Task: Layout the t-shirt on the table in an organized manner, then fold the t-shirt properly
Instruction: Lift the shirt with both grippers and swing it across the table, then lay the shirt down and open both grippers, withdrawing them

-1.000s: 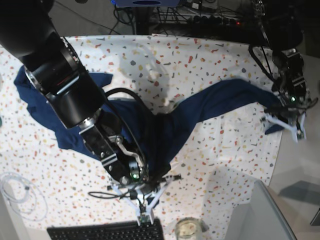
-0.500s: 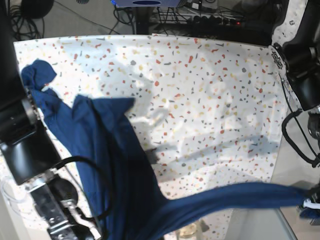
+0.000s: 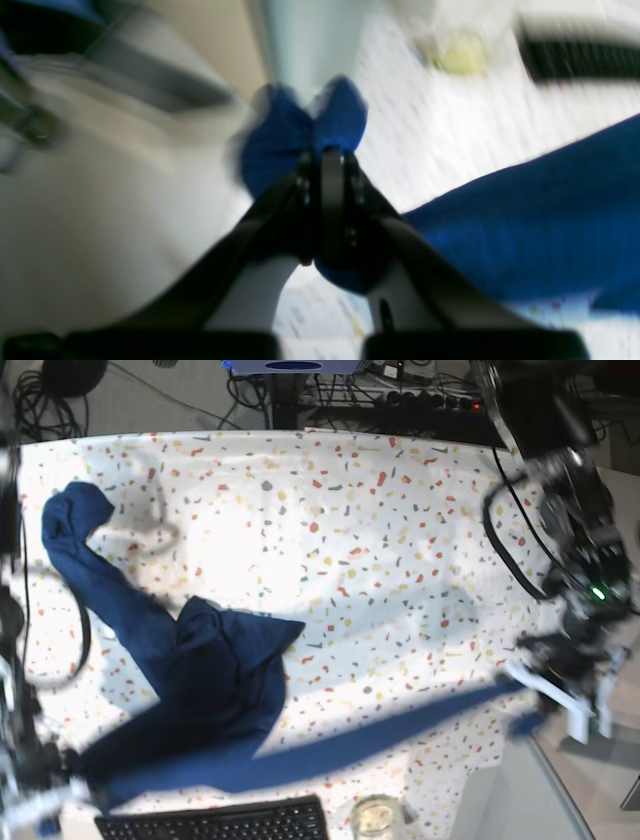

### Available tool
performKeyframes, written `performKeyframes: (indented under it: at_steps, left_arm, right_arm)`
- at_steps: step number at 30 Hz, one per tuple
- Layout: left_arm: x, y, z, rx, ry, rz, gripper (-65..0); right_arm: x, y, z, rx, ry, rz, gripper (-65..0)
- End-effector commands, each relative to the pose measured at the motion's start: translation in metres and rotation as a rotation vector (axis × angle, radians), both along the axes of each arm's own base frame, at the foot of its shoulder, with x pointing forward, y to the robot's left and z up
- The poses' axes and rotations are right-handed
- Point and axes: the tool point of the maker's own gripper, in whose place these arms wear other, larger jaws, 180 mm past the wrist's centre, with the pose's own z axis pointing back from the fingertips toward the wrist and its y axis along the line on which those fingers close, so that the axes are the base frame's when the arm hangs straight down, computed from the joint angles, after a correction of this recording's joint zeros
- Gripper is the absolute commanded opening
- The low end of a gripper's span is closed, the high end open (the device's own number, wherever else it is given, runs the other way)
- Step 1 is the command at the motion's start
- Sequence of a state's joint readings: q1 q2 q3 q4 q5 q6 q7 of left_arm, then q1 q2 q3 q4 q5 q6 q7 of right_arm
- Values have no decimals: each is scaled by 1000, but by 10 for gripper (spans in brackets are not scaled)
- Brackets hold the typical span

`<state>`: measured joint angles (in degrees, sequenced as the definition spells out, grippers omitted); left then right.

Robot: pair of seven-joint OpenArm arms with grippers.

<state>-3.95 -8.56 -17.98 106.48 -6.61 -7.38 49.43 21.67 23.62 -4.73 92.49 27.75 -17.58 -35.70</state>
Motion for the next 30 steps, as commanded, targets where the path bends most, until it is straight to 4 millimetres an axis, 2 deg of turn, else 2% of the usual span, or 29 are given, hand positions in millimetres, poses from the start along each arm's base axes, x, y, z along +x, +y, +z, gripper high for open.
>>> performKeyframes:
  at_steps: [1, 3, 5, 8, 12, 15, 17, 20, 25, 30]
  left_arm:
    - [-2, -11, 5, 9, -31, -34, -650]
    - [-24, -37, -28, -9, 57, -93, -650]
    - [-46, -56, -53, -19, 130, -141, -650]
    - [-78, -72, -85, -32, 233, -184, -650]
    - [-105, -74, -108, -42, 312, -188, -650]
    - [-116, -82, -117, -53, 344, -204, -650]
    - [-121, -88, -122, -52, 364, -221, -650]
    - [-127, -96, -134, -60, 400, -243, -650]
    - [-143, -111, -162, -78, 488, -281, -650]
    - [-145, -107, -176, -84, 525, -272, -650]
  right_arm:
    - [-8, -20, 23, -13, -88, -46, -650]
    - [-43, -43, -4, 15, -47, -117, -650]
    - [-79, -58, -33, 40, 8, -179, -650]
    - [-132, -75, -81, 59, 119, -264, -650]
    - [-181, -94, -134, 19, 213, -331, -650]
    - [-208, -108, -166, -12, 271, -369, -650]
    - [-221, -112, -179, -20, 299, -389, -650]
    - [-232, -114, -185, -29, 310, -397, -650]
    - [-234, -113, -187, -29, 317, -398, -650]
    - [-235, -113, -187, -28, 318, -398, -650]
